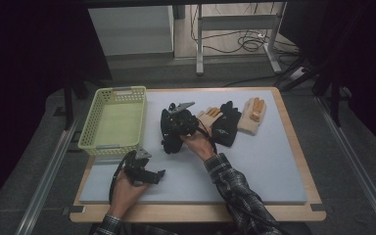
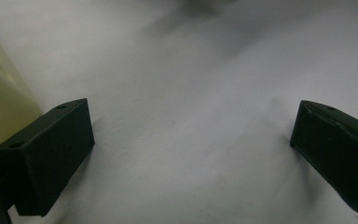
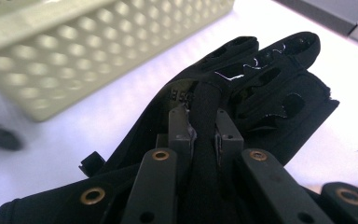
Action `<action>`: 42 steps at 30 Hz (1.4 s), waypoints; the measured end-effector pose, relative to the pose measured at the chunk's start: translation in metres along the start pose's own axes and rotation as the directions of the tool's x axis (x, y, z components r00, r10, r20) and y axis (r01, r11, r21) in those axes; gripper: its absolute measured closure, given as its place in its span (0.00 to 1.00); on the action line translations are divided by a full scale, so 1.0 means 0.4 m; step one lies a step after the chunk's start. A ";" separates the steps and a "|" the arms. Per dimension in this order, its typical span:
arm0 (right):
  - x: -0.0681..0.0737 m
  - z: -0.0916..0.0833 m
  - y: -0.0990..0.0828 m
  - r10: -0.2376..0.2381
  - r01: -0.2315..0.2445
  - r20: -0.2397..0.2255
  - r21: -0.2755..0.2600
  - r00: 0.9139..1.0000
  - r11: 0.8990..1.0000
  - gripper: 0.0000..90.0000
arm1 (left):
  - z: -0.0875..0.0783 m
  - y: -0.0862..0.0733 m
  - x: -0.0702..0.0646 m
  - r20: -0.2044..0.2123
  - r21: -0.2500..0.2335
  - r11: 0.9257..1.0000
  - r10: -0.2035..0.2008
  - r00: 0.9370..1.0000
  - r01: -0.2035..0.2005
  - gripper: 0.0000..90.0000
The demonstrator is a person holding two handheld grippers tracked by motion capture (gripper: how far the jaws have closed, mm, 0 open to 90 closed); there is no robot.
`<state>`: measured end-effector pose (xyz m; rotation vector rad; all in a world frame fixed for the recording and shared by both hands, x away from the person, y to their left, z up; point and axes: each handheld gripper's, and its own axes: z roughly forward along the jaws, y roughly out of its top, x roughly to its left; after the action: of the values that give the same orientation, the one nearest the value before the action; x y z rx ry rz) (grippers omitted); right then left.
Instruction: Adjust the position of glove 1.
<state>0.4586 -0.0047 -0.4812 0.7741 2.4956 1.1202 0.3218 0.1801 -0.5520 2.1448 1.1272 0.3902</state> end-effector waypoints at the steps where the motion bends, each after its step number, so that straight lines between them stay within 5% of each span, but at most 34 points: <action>1: 0.000 0.000 0.000 0.000 0.000 0.000 0.000 1.000 1.000 0.89 | 0.000 0.000 0.000 0.000 0.000 1.000 0.000 1.000 0.000 0.00; 2: 0.013 -0.039 0.001 -0.004 0.004 -0.016 -0.010 1.000 1.000 0.89 | 0.000 0.000 0.000 0.000 0.000 1.000 0.000 1.000 0.000 0.00; 10: 0.045 -0.150 -0.052 0.005 -0.006 -0.056 -0.023 0.998 1.000 0.89 | 0.002 0.000 -0.002 -0.001 -0.013 1.000 -0.011 1.000 0.011 0.00; 18: 0.082 -0.275 -0.220 0.078 -0.080 -0.076 -0.026 0.994 0.996 0.89 | 0.002 0.000 -0.002 -0.002 -0.013 1.000 -0.011 1.000 0.011 0.00; 22: 0.093 -0.291 -0.275 0.095 -0.098 -0.071 -0.030 0.993 0.995 0.87 | 0.001 0.000 -0.002 -0.001 -0.010 1.000 -0.010 1.000 0.010 0.00; 26: 0.096 -0.283 -0.337 0.078 -0.078 -0.031 -0.004 0.996 0.997 0.57 | 0.001 0.000 -0.003 -0.002 -0.011 1.000 -0.011 1.000 0.011 0.00; 29: 0.077 -0.320 -0.342 0.081 -0.081 -0.014 -0.028 0.997 0.996 0.49 | 0.001 0.000 -0.003 -0.002 -0.010 1.000 -0.010 1.000 0.010 0.00; 33: 0.064 -0.354 -0.342 0.080 -0.080 0.010 -0.041 0.997 0.996 0.50 | 0.001 0.000 -0.003 -0.002 -0.010 1.000 -0.010 1.000 0.010 0.00; 36: 0.048 -0.377 -0.361 0.082 -0.081 0.025 -0.027 0.996 0.996 0.60 | 0.001 0.000 -0.003 -0.002 -0.010 1.000 -0.010 1.000 0.010 0.00; 42: 0.043 -0.353 -0.405 0.081 -0.082 0.021 0.019 0.996 0.996 0.63 | 0.001 0.000 -0.003 -0.002 -0.010 1.000 -0.011 1.000 0.011 0.00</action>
<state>0.3215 -0.1681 -0.5124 0.8956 2.4827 1.1097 0.3213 0.1791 -0.5525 2.1289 1.1350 0.3927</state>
